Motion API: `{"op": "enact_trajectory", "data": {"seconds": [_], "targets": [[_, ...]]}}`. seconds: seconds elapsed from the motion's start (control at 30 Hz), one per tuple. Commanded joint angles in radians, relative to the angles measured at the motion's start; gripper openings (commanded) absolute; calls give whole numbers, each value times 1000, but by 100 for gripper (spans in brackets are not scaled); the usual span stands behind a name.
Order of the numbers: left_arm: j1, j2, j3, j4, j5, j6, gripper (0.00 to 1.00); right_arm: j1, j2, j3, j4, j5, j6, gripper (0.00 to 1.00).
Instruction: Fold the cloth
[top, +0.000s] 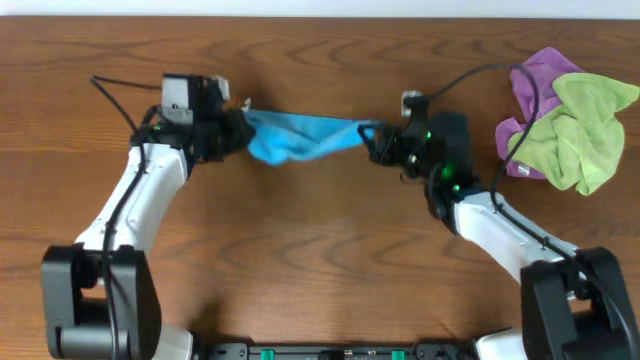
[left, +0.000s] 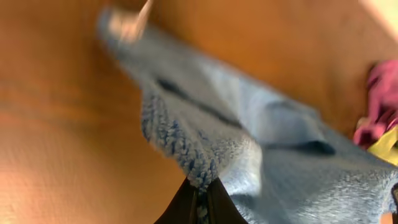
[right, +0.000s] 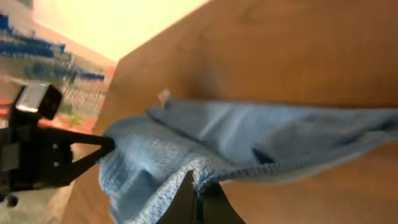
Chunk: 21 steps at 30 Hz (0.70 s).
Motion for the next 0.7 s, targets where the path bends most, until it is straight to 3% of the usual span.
{"op": "enact_trajectory", "data": {"seconds": [0.0, 0.23, 0.4, 0.67], "targets": [[-3, -2, 49, 27, -60, -48, 6, 5, -13, 105, -43, 79, -50, 2], [-3, -2, 134, 108, -67, -92, 6, -18, -13, 328, -298, 136, -180, 2], [-3, -2, 185, 72, -63, -86, 6, -21, -14, 355, -336, 116, -191, 1], [-3, -8, 194, -183, -58, 63, 6, -21, -26, 355, -484, 26, -204, 2]]}}
